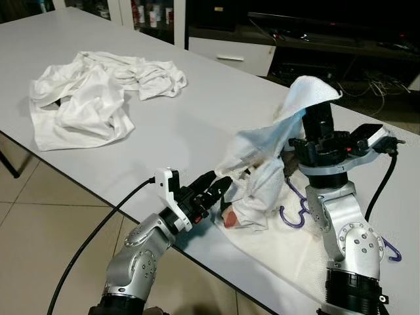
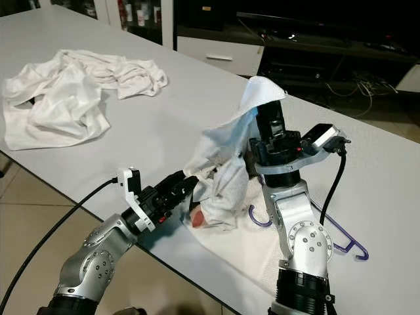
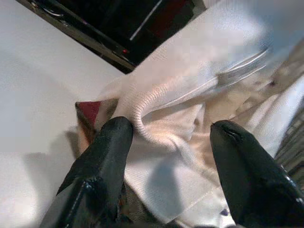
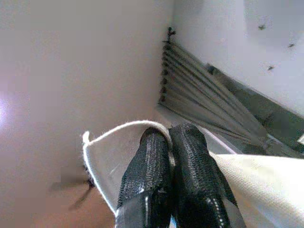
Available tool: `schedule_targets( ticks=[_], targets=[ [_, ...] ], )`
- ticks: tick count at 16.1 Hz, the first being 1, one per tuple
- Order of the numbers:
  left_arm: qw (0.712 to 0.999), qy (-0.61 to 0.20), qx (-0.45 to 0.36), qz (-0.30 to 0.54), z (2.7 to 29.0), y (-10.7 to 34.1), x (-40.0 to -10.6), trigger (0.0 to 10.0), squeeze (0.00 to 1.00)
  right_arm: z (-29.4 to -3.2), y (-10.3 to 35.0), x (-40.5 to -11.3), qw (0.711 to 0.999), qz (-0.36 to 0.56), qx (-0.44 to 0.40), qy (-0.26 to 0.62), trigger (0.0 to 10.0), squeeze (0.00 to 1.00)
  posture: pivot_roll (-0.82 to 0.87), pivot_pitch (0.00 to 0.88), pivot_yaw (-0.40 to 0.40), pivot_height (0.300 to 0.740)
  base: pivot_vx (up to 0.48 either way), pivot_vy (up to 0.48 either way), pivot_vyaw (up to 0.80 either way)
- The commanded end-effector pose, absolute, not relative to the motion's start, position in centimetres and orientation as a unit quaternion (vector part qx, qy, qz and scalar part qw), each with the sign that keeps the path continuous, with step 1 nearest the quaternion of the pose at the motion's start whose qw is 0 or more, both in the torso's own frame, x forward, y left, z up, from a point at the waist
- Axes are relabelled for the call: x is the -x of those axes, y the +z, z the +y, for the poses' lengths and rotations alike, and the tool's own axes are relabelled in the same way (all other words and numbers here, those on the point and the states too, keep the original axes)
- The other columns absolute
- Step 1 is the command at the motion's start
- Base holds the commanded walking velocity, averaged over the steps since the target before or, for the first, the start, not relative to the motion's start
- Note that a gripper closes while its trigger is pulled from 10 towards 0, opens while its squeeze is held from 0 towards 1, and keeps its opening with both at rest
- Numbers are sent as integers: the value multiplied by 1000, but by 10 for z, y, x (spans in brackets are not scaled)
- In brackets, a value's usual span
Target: Hang hanger
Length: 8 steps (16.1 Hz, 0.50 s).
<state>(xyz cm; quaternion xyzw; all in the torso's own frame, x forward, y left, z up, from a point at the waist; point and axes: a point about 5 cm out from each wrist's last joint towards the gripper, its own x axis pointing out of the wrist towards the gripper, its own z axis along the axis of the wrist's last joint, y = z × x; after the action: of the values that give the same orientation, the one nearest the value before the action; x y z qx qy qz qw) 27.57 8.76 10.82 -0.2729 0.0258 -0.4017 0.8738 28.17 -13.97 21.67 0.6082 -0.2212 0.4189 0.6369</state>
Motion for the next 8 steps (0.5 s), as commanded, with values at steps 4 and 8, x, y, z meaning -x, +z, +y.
schedule_targets(
  ticks=[4,8],
  targets=[
    [870,-412,269,26,84,111,-275,10000,0,-143,221,-276,628,-228,-608,429,0,0,55,61,-66,740,0,0,0],
    [879,-396,262,35,86,107,-280,10000,0,-141,224,-264,613,-222,-605,457,0,0,50,60,-63,740,0,0,0]
  ],
)
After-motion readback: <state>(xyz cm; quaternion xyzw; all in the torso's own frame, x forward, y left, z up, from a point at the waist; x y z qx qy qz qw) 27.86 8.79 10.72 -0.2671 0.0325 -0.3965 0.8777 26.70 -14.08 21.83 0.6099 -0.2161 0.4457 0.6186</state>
